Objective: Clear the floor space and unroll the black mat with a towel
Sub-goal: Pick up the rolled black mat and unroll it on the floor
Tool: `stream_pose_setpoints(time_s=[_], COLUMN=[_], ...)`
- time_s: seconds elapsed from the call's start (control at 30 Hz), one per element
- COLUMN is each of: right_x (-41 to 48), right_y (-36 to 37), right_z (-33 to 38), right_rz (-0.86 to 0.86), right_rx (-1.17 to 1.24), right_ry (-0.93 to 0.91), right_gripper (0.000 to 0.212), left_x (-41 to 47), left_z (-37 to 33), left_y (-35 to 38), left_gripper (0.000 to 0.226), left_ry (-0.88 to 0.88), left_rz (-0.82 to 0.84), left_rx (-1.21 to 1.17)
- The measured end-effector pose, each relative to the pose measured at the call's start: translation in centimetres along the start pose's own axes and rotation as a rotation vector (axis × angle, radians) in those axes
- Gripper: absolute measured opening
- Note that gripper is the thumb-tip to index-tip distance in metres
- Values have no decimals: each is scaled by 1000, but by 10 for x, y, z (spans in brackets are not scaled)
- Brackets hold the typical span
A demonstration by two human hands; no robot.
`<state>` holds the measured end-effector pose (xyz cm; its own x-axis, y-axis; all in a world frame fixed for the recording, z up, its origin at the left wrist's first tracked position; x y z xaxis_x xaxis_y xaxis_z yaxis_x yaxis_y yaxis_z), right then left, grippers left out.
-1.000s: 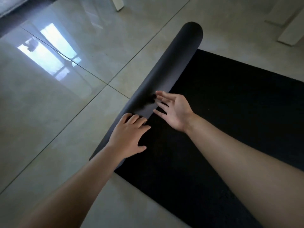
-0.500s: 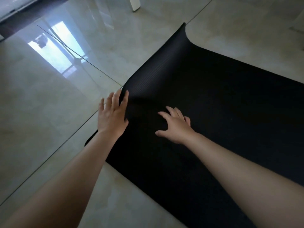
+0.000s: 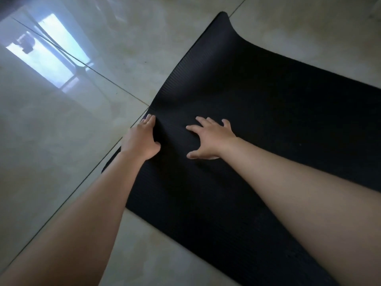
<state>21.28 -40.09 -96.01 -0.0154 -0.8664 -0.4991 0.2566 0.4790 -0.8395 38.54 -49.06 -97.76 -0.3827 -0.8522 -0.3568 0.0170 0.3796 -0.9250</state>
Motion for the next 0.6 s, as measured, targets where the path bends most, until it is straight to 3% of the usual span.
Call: stream_pose_setpoints(time_s=[0.1,0.23,0.33,0.5,0.6], right_x=[-34,-110,-161,-266,-335], right_y=[-8,7,27,53,77], right_z=[-19,-64,-98,-152,-178], right_rz=[-30,-123,-119,-118,28], right_rx=[130,184,176,220,208], right_ry=[-21,47,92,183,220], right_gripper=[68,55,48,41,44], left_x=[-4,-24,-63,-153,-206], left_z=[-13,-47,-112,-245,-301], left_y=[-4,13,34,69,96], left_gripper=[77,65,67,59,55], left_ry=[-65,-121,58,489,747], left_rz=[-113,-248,-295,-196,-99], left_rx=[49,-119,-188,-294,-191])
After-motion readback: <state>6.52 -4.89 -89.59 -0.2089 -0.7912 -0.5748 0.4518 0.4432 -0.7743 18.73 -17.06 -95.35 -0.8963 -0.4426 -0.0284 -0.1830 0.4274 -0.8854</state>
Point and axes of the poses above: each hand's wrist, its own x-axis towards the middle knuckle, its own y-axis out of the palm, z = x × y, the point moved 4 cm from there along x, towards the middle knuckle, and after that the axes turned 1 degree about -z, right-handed, at the moved point
